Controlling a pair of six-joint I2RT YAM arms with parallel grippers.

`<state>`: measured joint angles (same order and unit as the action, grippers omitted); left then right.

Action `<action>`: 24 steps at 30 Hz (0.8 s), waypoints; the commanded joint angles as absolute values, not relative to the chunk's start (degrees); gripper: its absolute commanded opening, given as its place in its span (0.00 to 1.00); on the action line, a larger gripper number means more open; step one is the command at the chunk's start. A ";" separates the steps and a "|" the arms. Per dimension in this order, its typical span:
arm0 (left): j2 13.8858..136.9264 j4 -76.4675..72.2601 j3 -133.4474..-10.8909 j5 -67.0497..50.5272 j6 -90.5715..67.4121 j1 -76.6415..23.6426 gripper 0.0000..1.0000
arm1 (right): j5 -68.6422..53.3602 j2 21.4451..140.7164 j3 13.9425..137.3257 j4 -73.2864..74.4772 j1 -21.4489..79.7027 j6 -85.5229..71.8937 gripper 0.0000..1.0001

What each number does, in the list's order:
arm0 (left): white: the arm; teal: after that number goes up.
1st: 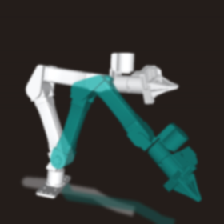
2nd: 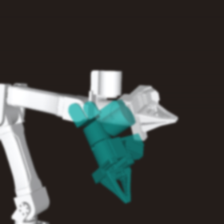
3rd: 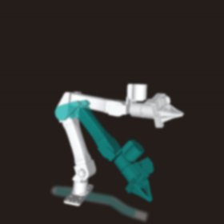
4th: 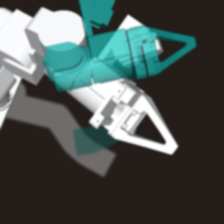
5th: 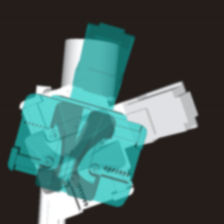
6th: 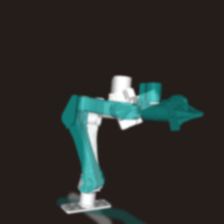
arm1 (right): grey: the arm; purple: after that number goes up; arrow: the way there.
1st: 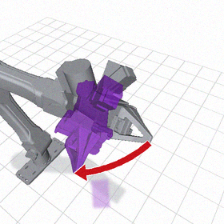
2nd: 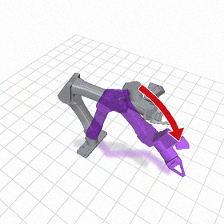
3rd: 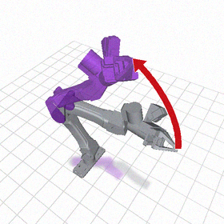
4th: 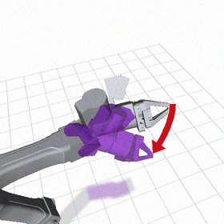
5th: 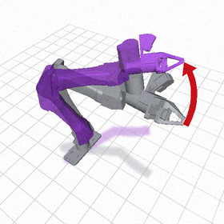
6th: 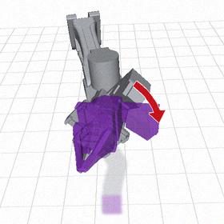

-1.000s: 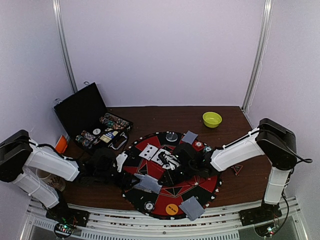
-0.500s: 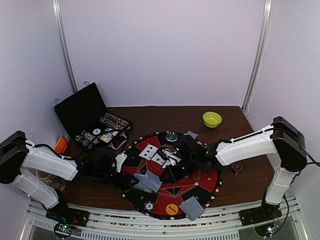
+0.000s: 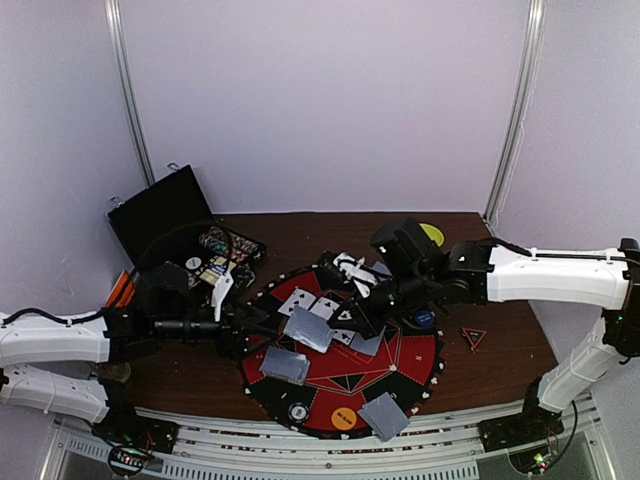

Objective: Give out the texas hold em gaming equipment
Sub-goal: Pick up the poker card from the face-down deck piles, then pass from the right arm to the left

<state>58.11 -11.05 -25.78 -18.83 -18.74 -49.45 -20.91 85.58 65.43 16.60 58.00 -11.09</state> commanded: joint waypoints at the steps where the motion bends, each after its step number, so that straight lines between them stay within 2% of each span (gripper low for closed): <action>1: 61.34 -8.20 -31.66 -32.43 -12.08 -49.48 0.69 | -18.70 85.58 71.13 27.86 62.20 0.00 0.00; 4: 64.22 -4.67 -34.42 -37.11 -9.06 -49.63 0.61 | -17.22 86.77 73.47 30.35 63.90 1.73 0.00; 6: 65.56 -3.54 -35.71 -38.05 -7.84 -49.95 0.51 | -16.76 87.72 75.00 32.16 64.88 2.71 0.00; 9: 66.50 -3.28 -36.50 -39.20 -6.86 -50.16 0.30 | -16.05 88.42 76.52 33.44 66.01 3.70 0.00; 12: 66.64 -3.65 -36.52 -40.59 -6.33 -50.31 0.00 | -15.83 87.63 76.19 32.07 66.10 3.87 0.00; 17: 64.42 -8.05 -35.15 -40.00 -8.68 -50.80 0.00 | -11.04 85.36 74.30 27.74 65.83 1.74 0.00; 19: 62.07 -13.59 -32.93 -35.42 -12.16 -50.84 0.00 | -7.70 83.12 71.88 21.96 64.75 -1.21 0.24; 24: 54.25 -39.01 -22.78 -15.92 -25.42 -50.81 0.00 | -15.84 75.19 59.45 -5.85 59.90 -13.62 0.64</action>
<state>59.55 -15.05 -29.32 -31.57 -14.26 -50.70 -12.05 81.95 67.53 18.70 63.22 -3.44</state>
